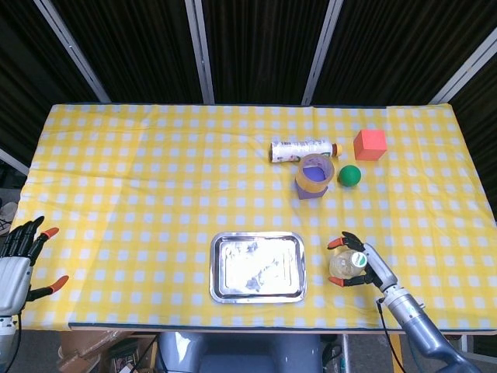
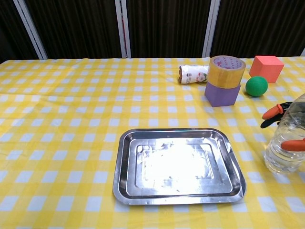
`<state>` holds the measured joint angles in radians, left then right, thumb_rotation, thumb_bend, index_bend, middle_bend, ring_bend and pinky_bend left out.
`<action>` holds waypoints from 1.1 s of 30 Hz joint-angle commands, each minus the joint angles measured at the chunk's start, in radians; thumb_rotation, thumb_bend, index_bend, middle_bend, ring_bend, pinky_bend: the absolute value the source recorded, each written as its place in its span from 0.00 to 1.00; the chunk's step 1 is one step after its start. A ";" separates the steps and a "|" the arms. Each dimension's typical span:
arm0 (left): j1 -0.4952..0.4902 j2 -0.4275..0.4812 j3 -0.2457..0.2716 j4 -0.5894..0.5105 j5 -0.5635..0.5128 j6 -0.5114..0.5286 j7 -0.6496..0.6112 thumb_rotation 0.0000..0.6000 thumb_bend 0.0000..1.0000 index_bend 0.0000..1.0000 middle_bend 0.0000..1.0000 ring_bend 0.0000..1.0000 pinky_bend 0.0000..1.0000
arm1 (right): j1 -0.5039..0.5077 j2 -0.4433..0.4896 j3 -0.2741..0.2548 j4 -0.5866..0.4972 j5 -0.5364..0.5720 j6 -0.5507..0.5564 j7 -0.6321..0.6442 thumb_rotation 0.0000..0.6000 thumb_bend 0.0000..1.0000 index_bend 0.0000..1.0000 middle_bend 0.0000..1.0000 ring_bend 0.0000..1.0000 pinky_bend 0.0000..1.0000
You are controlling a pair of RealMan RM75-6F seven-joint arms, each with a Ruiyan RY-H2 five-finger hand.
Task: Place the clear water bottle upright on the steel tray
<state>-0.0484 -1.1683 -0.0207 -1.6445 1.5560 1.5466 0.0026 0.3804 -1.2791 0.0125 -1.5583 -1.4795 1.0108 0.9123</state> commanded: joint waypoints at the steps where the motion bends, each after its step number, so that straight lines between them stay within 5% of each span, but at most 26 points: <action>1: 0.001 0.002 0.001 -0.003 0.000 0.001 0.000 1.00 0.18 0.17 0.00 0.00 0.00 | -0.009 -0.018 0.007 0.009 0.027 0.009 -0.038 1.00 0.26 0.49 0.44 0.12 0.00; 10: 0.002 0.005 0.002 -0.007 0.001 0.002 0.003 1.00 0.18 0.17 0.00 0.00 0.00 | -0.019 -0.031 -0.003 0.027 0.060 -0.016 -0.073 1.00 0.31 0.56 0.45 0.14 0.00; 19: 0.000 0.001 0.004 -0.007 0.002 -0.004 0.013 1.00 0.18 0.17 0.00 0.00 0.00 | -0.028 -0.051 0.006 0.047 0.058 0.001 -0.069 1.00 0.42 0.71 0.59 0.25 0.00; 28: 0.002 0.006 0.003 -0.009 0.001 0.000 0.003 1.00 0.18 0.17 0.00 0.00 0.00 | -0.009 0.031 0.056 -0.123 0.051 0.034 -0.122 1.00 0.48 0.72 0.59 0.25 0.00; 33: 0.003 0.010 0.003 -0.010 0.002 0.002 -0.006 1.00 0.18 0.17 0.00 0.00 0.00 | 0.015 0.097 0.094 -0.306 0.080 0.029 -0.229 1.00 0.49 0.72 0.59 0.25 0.00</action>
<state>-0.0455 -1.1585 -0.0180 -1.6542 1.5581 1.5491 -0.0029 0.3793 -1.2237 0.0801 -1.7737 -1.4189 1.0397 0.7468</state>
